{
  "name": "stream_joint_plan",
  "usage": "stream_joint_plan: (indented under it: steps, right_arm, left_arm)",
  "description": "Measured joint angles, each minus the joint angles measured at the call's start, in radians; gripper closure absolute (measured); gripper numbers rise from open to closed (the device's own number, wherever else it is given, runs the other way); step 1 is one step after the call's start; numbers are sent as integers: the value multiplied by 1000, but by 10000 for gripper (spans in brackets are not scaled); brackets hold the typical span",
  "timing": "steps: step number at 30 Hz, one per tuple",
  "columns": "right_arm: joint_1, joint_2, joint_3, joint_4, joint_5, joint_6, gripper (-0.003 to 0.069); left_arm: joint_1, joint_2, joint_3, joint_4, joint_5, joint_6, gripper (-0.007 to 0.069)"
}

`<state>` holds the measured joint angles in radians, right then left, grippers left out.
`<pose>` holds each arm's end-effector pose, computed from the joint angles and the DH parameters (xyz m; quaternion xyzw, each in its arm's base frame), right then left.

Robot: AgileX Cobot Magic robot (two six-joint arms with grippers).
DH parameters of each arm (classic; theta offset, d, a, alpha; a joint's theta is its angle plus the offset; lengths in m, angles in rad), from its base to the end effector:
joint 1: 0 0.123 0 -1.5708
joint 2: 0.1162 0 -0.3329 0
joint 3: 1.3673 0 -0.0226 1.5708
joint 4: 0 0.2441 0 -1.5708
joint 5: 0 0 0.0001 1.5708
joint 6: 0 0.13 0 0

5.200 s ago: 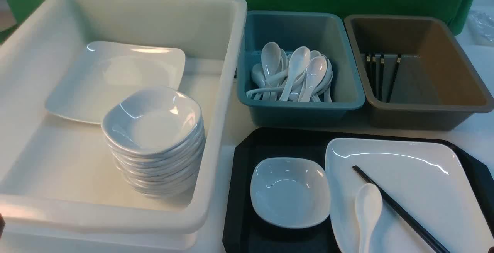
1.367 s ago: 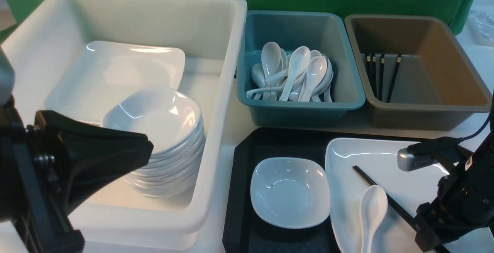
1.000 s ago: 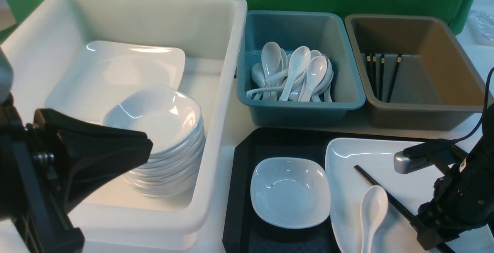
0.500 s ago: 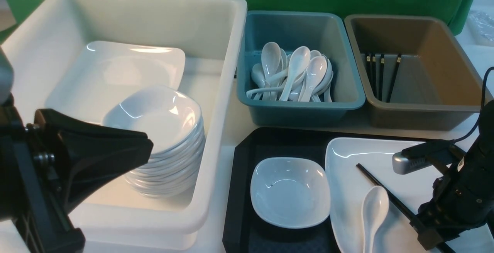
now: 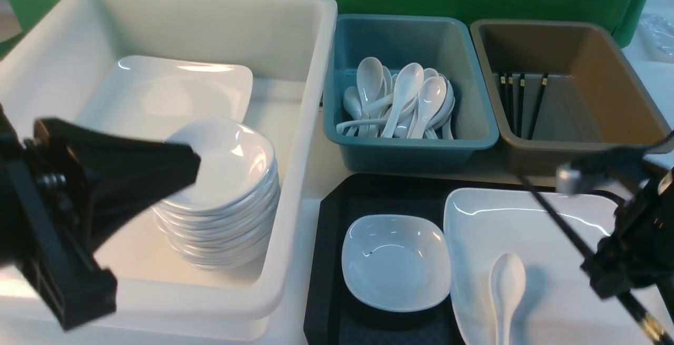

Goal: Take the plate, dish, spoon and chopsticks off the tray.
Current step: Use the right arm to grab a pair of chopsticks from the plate, then use the right arm to put the chopsticks into the small storage box on the right

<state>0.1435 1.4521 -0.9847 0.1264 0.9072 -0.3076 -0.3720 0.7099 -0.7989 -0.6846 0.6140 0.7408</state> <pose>0.2662 0.0515 0.2622 -0.1903 0.9700 0.0430 0.1450 0.0997 -0.0898 0.3943 0.3113 0.7424 -0.2125 0.5539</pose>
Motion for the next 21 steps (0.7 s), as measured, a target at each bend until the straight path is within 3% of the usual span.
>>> stream_joint_plan:
  steps: [3,6,11,17,21]
  right_arm:
    - [0,-49,-49,21,-60,7,516]
    - [-22,-32,-170,43,-330,85,516]
    - [-72,129,-309,49,-589,167,516]
    - [-115,396,-531,55,-686,232,516]
    - [-129,562,-665,55,-658,298,431]
  left_arm:
    - [0,0,0,-10,-62,0,617]
    - [0,0,0,-18,-173,2,617]
    - [0,0,0,-37,-248,44,617]
    - [0,0,0,-70,-230,48,617]
    - [0,0,0,-74,-189,48,617]
